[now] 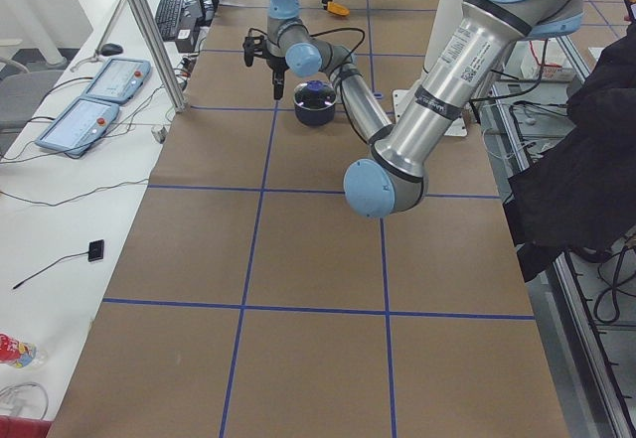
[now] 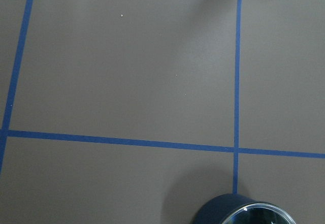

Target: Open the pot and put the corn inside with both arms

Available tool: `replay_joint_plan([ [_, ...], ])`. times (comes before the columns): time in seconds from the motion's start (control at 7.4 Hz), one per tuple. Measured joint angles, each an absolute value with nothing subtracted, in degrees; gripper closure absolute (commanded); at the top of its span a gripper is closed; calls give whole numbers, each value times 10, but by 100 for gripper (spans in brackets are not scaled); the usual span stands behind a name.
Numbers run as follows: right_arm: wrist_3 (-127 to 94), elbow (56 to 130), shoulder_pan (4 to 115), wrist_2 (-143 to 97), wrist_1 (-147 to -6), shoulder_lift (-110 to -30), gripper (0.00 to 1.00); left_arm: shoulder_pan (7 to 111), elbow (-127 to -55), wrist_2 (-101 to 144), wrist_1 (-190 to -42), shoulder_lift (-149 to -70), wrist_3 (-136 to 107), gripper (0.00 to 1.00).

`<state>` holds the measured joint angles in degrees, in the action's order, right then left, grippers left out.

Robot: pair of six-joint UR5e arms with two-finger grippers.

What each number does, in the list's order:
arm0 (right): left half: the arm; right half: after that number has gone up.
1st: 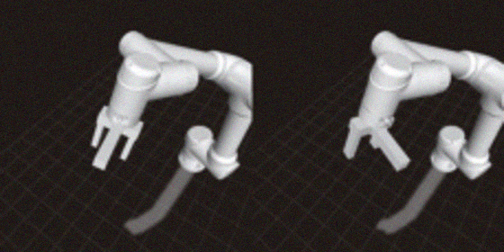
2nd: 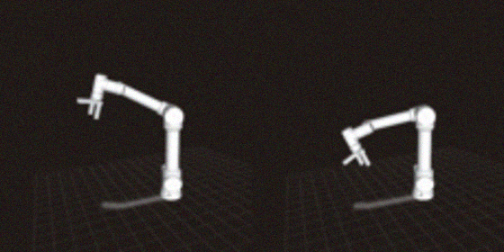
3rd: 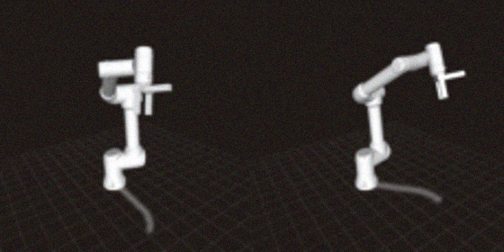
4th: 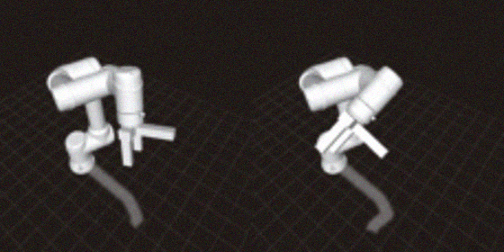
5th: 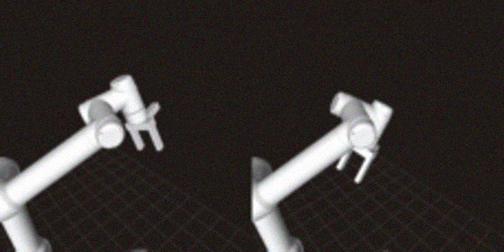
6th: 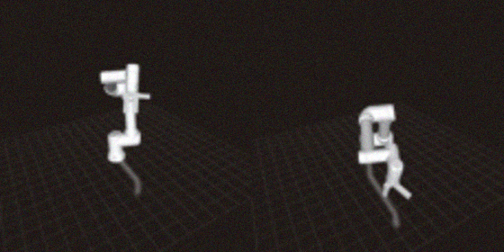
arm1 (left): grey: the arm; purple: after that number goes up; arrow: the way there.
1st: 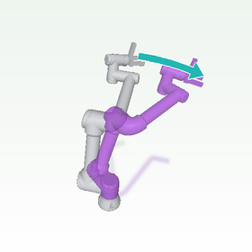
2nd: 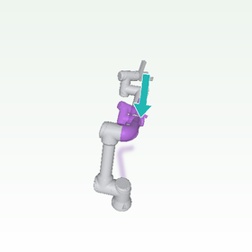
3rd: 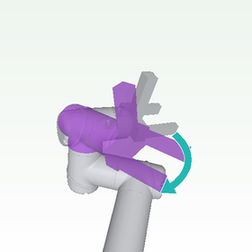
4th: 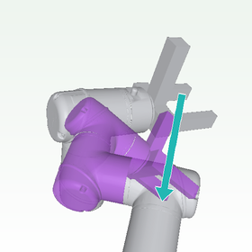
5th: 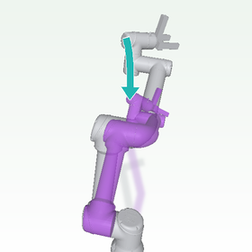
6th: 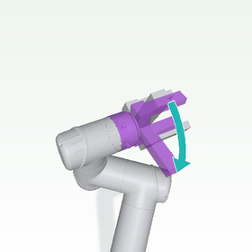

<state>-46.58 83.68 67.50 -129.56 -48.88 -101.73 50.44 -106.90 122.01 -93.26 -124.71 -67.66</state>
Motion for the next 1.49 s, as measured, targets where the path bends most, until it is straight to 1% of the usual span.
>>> replay_joint_plan([
  [0.41,-470,830,671,-1295,-471,-1021,0,487,-1063,1205,-932,-1263,-697,3],
  [0.95,-474,830,671,-1299,-423,-1050,0,484,-1056,1202,-932,-1267,-698,3],
  [1.08,-473,830,670,-1299,-416,-1056,2,484,-1053,1202,-932,-1270,-698,3],
  [1.35,-470,828,667,-1298,-398,-1070,26,484,-1047,1202,-932,-1275,-698,3],
  [1.49,-467,827,664,-1298,-394,-1073,33,484,-1045,1201,-932,-1275,-698,2],
])
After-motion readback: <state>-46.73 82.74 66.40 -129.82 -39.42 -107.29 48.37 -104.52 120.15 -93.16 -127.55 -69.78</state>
